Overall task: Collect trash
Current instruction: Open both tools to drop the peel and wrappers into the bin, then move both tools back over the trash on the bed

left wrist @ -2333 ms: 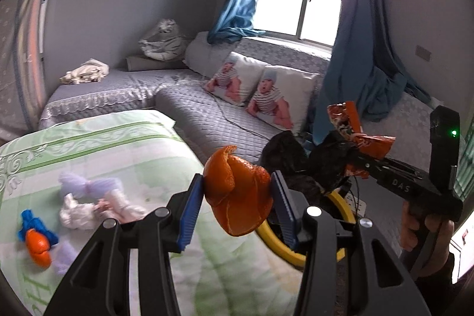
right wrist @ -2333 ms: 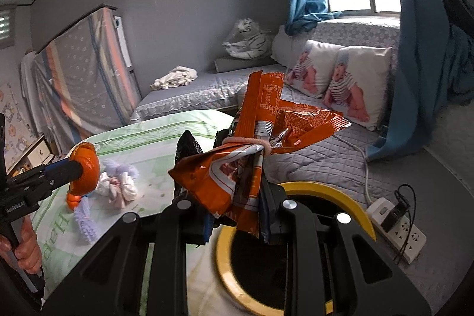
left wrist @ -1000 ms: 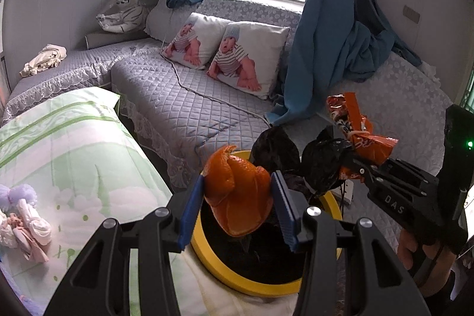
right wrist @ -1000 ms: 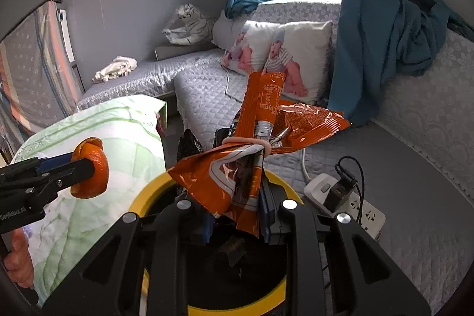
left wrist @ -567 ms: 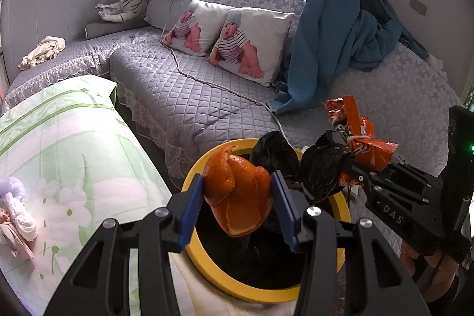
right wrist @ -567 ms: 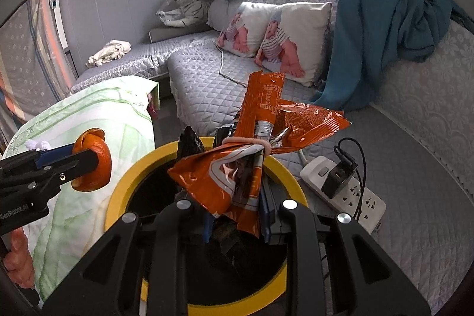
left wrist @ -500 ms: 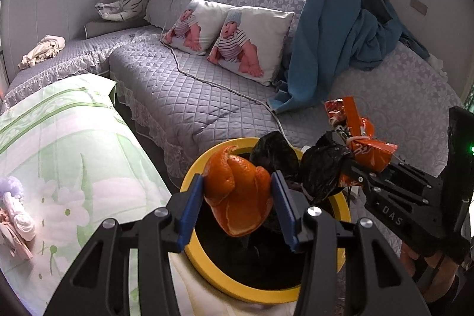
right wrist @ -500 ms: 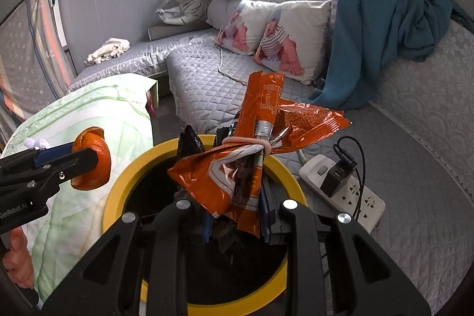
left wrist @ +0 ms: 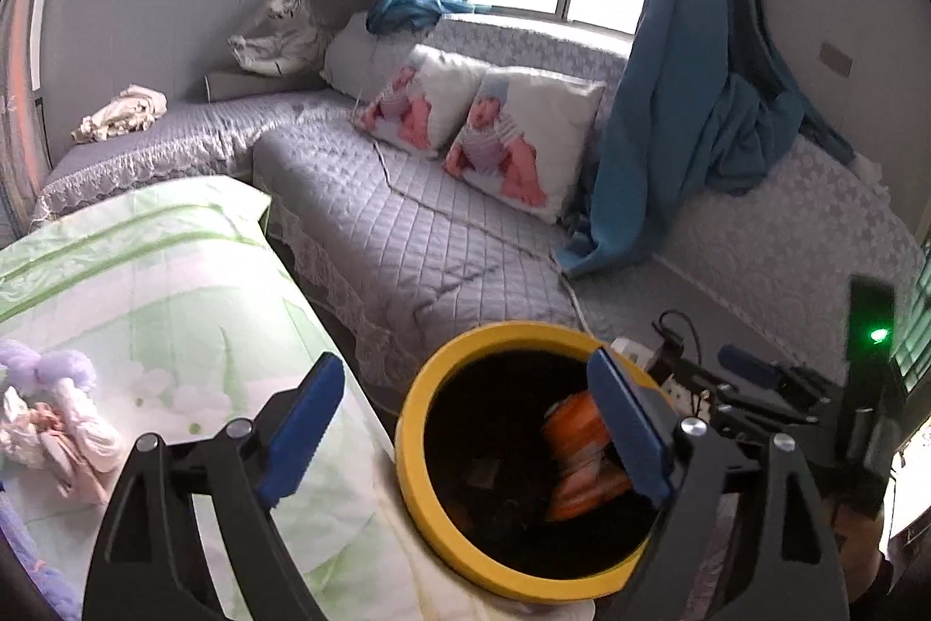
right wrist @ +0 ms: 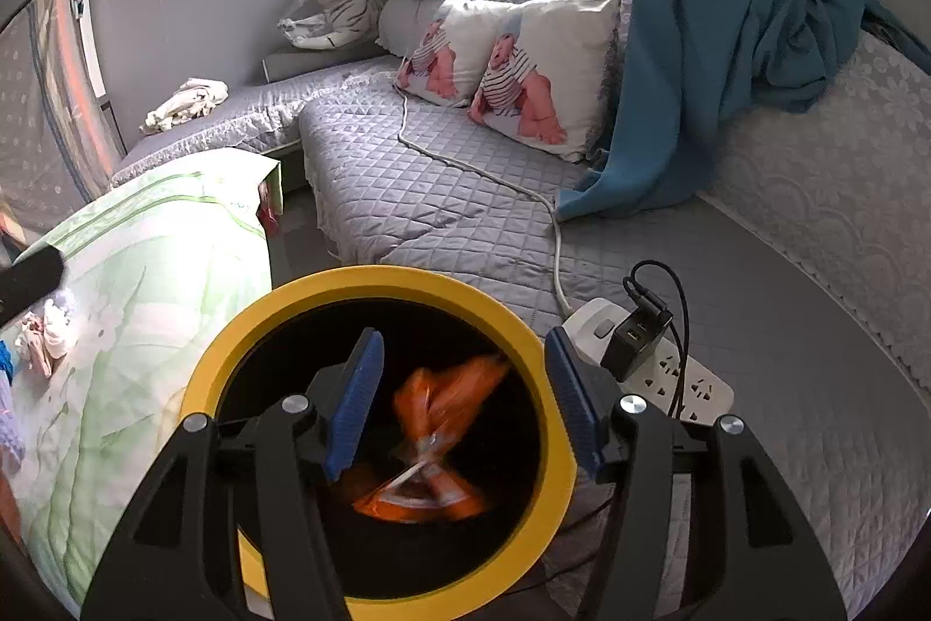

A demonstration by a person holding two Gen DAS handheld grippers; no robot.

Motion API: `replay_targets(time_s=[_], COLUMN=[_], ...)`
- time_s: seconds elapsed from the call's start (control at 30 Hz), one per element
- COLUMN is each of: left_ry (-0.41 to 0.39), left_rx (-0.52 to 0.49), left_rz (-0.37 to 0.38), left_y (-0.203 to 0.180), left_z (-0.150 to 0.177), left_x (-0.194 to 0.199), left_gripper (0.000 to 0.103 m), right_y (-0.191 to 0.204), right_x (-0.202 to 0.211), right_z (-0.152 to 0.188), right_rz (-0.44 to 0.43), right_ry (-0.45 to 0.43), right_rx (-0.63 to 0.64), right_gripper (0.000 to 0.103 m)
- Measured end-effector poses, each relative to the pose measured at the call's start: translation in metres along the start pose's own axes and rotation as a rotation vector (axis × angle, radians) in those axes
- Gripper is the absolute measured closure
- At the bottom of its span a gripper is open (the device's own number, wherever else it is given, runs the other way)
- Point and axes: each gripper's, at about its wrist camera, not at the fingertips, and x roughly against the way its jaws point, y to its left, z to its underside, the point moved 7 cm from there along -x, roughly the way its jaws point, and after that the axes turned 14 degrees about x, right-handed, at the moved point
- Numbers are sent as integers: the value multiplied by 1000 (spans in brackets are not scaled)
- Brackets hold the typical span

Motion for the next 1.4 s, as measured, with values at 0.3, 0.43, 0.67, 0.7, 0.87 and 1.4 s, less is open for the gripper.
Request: replay_targets(time_s=[0.3,0.43,0.67,0.7,0.87,1.4], left_ry=[-133,-184,-267,-272,-301,-404], left_rx=[-12,-15,-27,-24,-5,120], left_rz=[25,30,24,23,5,-244], left_y=[-4,-4,2,4,23,154], left_z=[-21,-30,-40,-40,-44,-63], left_x=[64,89,127,131,151,213], left_gripper=[16,13,11,10,8,8], right_y=[9,21,47,52,81,209], right_x=[28,45,64,66,77,83], right_z=[-20,-34,-56,-59,-74,-112], right_rz=[-21,-38,-79,-85,-129,-350], right_ry=[-106,-169,-227,-234,-270,-325], right_rx=[-2,8,36,42,83,205], right_gripper=[48,46,43,42,37,27])
